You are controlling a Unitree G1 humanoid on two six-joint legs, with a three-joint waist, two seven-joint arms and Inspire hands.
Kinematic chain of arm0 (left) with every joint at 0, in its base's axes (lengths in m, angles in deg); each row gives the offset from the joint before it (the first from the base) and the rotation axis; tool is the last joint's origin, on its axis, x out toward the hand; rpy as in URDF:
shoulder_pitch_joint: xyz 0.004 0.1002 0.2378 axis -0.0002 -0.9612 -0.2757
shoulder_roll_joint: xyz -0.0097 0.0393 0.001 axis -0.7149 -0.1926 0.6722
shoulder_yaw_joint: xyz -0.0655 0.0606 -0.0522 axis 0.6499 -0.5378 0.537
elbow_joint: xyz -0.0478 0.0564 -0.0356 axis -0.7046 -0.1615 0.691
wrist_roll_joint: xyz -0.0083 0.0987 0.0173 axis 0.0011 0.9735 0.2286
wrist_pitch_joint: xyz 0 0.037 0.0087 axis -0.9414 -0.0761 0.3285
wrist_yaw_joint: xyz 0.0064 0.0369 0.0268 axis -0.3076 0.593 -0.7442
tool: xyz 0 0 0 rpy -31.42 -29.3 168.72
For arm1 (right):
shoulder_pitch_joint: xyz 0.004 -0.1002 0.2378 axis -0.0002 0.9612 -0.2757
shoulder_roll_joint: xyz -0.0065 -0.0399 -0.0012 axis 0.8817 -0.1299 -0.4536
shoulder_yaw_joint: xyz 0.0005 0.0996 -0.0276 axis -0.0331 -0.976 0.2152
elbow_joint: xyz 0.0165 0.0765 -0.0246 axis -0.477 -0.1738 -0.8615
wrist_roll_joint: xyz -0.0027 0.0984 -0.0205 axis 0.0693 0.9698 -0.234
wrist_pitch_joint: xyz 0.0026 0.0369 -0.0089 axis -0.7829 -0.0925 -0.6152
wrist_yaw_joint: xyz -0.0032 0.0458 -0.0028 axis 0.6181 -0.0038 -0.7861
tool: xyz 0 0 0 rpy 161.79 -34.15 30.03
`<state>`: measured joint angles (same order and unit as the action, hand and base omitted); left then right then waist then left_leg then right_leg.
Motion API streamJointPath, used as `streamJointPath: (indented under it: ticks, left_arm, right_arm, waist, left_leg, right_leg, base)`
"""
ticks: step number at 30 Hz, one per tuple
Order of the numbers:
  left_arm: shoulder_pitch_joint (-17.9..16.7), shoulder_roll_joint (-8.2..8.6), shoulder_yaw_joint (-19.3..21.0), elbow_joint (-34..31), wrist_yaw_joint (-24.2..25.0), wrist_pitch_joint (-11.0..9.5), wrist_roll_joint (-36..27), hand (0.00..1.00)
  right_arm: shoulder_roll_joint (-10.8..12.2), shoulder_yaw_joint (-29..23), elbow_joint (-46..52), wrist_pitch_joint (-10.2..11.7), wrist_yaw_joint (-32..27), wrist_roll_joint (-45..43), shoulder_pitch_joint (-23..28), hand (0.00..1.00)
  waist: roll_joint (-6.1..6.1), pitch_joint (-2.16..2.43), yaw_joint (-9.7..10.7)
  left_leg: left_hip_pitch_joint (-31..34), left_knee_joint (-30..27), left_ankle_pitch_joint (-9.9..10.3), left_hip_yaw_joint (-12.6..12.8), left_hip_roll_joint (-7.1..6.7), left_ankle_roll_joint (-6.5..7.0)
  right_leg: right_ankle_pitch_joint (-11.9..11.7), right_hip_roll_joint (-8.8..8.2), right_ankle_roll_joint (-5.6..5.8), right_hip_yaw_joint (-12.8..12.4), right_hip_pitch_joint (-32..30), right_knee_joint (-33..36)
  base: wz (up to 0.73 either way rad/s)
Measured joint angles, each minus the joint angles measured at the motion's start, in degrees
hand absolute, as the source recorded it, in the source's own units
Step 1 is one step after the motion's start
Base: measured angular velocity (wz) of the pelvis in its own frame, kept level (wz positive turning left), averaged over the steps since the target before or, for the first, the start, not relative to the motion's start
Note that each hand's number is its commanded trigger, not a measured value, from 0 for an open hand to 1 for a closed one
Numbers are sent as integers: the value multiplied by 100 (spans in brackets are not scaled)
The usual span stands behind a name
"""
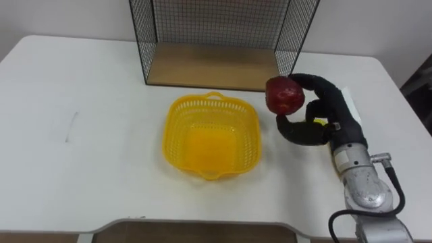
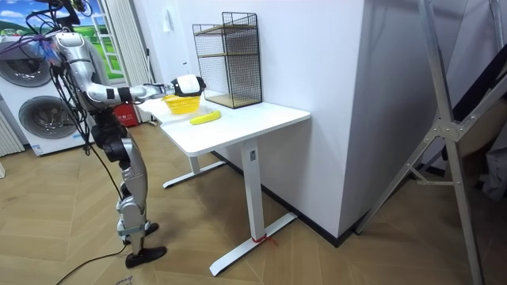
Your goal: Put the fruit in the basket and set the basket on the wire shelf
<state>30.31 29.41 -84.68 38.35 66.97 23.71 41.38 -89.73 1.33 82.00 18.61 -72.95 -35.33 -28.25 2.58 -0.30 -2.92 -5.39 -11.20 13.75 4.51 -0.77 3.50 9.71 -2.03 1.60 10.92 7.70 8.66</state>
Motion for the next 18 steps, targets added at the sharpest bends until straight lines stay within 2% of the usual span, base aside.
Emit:
streamJointPath:
  ticks: [5, 9, 18]
  left_arm:
    - [120, 0, -3, -3, 0, -2, -4, 0]
    - [142, 0, -9, 1, -2, -2, -5, 0]
    - [143, -23, -12, 12, -1, 5, -6, 0]
  right_arm:
    - [-3, 30, 198, 0, 111, -489, -1, 100]
    - [-125, 248, 380, 0, 111, -846, -12, 100]
    - [-201, 448, 477, -29, 172, -932, -12, 100]
  waist:
    - [0, 0, -70]
    - [11, 2, -86]
    - [23, -14, -204]
  left_leg:
    - [7, 13, 0, 2, 0, 0]
    - [-9, 10, -1, 2, 0, 0]
    - [8, 12, 0, -13, -1, 0]
  right_leg:
    - [0, 0, 0, -6, -18, 0]
    - [0, 1, 0, -27, -32, -3]
    - [0, 3, 0, -54, -31, -5]
  base:
    - [0]
    - [0]
    - [0]
